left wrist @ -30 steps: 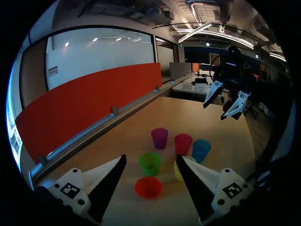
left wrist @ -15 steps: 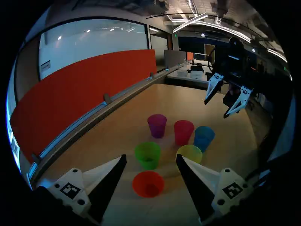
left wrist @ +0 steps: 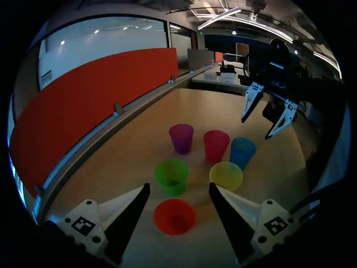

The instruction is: Pour water

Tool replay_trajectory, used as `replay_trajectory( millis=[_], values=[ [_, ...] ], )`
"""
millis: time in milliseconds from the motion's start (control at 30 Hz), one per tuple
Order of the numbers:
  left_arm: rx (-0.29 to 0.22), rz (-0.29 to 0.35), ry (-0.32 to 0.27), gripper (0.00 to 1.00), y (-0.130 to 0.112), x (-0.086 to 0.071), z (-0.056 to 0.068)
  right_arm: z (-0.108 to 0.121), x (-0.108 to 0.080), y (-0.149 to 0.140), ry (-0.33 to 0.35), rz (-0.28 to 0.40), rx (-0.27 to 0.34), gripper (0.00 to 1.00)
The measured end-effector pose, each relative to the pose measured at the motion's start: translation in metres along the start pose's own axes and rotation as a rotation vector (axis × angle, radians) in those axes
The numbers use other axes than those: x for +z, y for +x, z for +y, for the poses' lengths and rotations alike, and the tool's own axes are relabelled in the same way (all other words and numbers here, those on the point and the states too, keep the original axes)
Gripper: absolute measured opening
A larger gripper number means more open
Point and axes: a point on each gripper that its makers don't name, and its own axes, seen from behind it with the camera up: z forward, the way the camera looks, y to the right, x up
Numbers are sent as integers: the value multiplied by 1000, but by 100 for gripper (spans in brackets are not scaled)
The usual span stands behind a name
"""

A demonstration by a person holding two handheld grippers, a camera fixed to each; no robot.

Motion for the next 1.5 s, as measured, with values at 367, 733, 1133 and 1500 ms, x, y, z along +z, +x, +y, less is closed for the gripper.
replay_trajectory(
  millis=[367, 733, 1133, 1500],
  values=[
    [14, -49, -24, 98, -7, 16, 0, -1, 12, -21, 10, -32, 11, 100],
    [42, -98, -52, 99, -9, 32, 3, -4, 21, -38, 27, -53, 17, 100],
    [53, -155, -60, 99, -11, 54, -1, -3, 25, -50, 30, -53, 34, 100],
    [35, -181, -58, 99, -21, 72, -7, 0, 27, -56, 36, -52, 47, 100]
  ],
)
